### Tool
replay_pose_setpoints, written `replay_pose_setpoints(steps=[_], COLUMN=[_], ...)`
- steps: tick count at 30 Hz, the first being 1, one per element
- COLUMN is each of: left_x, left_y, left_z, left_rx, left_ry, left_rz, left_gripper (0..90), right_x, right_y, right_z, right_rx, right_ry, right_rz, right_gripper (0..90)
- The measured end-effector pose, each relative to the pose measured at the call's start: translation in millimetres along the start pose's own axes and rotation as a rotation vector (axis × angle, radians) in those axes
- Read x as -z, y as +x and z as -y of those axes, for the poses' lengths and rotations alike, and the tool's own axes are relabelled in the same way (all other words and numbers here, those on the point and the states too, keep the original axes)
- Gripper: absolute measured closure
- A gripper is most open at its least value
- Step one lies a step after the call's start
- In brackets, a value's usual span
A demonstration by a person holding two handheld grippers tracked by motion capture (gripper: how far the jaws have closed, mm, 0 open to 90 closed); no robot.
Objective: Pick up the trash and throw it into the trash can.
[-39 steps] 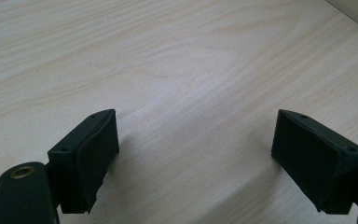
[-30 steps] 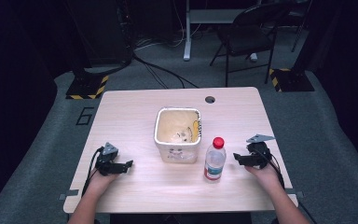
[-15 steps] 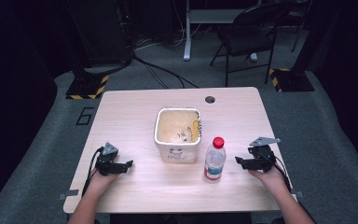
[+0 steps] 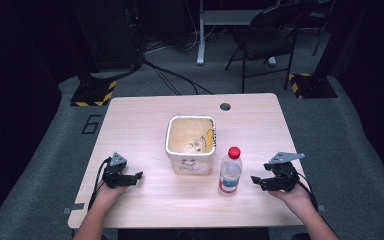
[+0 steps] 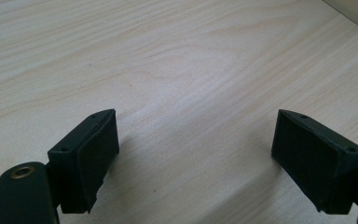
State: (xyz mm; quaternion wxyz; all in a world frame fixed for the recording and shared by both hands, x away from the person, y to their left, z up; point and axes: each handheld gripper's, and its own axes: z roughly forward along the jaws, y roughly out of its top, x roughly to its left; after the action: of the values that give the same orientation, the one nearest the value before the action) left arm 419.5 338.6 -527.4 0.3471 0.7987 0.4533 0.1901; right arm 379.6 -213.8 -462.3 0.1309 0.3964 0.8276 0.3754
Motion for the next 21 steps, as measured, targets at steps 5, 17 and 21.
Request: replay_pose_setpoints(steps=[5,17,21], left_x=[0.0,0.0,0.0], left_y=[0.0,-0.1,-0.2], left_z=[0.0,0.0,0.1], left_rx=[0.0,0.0,0.001], left_ry=[0.0,0.0,0.0], left_rz=[0.0,-0.001,-0.001], left_gripper=[14.7,14.6,14.6], right_x=[6.9,12.4,13.1], right_y=[8.0,26.1,31.9], right_z=[-1.0,-7.8,-11.3], right_rx=[0.021,0.06,0.07], right_ry=[-0.016,-0.036,-0.048], right_rz=[-0.053,-0.119,-0.14], right_gripper=[25.4,22.6,22.0])
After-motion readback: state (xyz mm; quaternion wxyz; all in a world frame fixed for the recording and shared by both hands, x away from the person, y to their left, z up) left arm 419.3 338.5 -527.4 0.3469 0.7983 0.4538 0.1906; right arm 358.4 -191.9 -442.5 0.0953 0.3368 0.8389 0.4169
